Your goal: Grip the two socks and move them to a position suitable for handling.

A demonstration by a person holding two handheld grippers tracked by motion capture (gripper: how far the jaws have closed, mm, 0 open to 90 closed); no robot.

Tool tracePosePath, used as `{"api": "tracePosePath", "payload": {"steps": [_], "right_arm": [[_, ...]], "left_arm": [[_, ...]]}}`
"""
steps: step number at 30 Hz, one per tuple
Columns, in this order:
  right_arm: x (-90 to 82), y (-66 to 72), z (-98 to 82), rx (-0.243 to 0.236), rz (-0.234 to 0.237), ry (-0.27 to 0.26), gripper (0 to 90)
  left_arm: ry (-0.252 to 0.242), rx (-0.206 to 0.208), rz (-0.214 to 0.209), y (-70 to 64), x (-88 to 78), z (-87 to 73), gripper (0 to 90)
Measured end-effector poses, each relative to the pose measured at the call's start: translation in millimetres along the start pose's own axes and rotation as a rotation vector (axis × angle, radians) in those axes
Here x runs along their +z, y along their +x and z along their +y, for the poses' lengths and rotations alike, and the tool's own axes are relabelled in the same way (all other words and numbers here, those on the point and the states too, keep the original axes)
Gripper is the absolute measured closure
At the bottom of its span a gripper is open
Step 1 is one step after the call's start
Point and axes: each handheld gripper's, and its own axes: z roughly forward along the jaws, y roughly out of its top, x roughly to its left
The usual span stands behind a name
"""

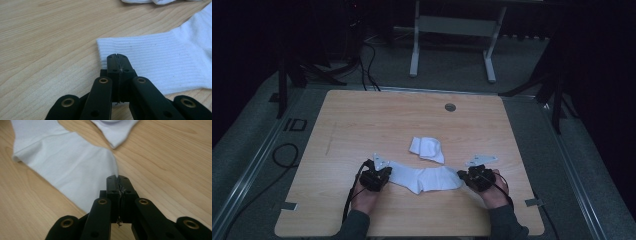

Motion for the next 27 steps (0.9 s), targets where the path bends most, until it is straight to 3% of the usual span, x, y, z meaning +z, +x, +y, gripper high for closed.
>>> {"api": "tracePosePath", "payload": {"steps": [8,10,13,20,27], "right_arm": [[2.9,-4.7,-3.1,0.001,-0.028,0.048,87.6],[4.0,-3.9,-3.2,-0.009,-0.018,0.061,81.9],[1.5,-2.9,0.2,-0.007,-0.020,0.034,75.2],[4.2,-1.6,20.4,-0.014,-0.028,-0.018,73.4],[35.5,-0.4,56.6,-0.011,-0.028,-0.013,70.7]], "left_arm": [[0.003,0.007,0.002,-0.2,-0.1,0.3,89.7],[0.002,0.008,0.001,-0.1,-0.1,0.3,89.6],[0.001,0.005,0.000,0.1,-0.2,0.2,89.5],[0.000,-0.002,-0.005,0.0,-0.7,-0.3,89.5],[0.003,-0.004,-0.008,-0.4,-1.7,-0.4,89.5]]}}
